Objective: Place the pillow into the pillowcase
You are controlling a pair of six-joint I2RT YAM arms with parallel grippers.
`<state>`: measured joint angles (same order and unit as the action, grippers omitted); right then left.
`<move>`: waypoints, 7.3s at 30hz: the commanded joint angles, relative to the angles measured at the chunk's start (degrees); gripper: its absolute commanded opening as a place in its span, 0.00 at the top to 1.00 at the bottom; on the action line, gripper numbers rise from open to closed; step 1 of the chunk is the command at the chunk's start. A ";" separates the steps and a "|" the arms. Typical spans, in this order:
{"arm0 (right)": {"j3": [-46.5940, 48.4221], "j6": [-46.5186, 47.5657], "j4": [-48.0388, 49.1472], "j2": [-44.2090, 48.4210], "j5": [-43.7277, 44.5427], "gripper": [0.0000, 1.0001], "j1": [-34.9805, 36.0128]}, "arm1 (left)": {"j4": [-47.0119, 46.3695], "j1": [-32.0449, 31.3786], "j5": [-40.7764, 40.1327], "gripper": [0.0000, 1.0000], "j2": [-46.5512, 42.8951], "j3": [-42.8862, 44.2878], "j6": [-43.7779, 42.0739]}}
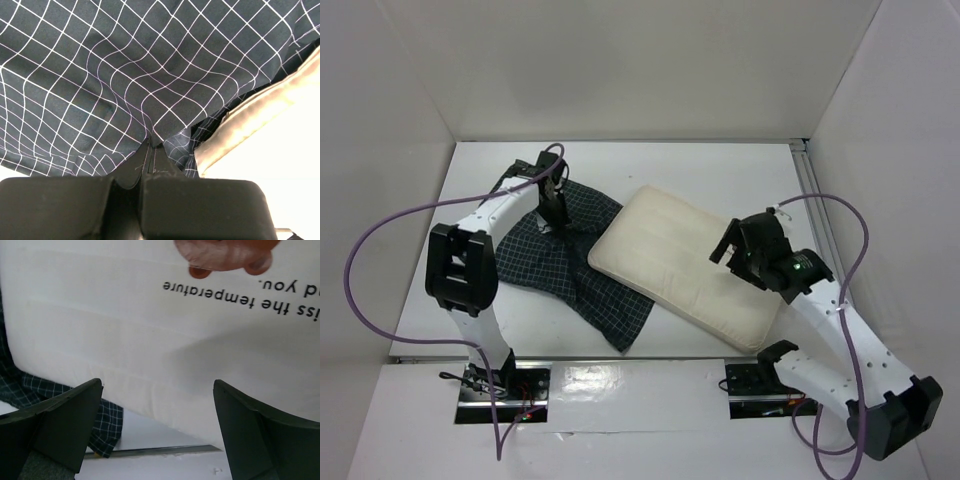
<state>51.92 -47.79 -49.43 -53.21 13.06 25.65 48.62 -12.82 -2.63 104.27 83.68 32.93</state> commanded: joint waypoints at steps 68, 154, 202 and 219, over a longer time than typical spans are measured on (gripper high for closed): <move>20.42 31.00 15.86 -22.02 -12.26 1.00 21.10 | -0.11 -3.35 5.62 1.00 -8.82 0.61 -0.50; 37.02 17.82 26.57 -52.34 0.92 1.00 26.21 | 2.97 -3.35 12.75 1.00 -29.30 -15.92 -8.93; 10.84 22.65 24.73 -28.35 -8.84 0.01 -11.04 | 7.62 -11.96 -10.18 0.21 -5.13 7.55 -2.35; -5.77 18.62 35.64 -17.41 -26.95 1.00 -13.88 | 5.96 -14.25 10.17 1.00 3.05 19.50 -4.45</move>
<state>48.14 -26.79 -14.90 -79.11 -6.72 8.91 56.75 -25.82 -3.16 107.24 98.65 29.89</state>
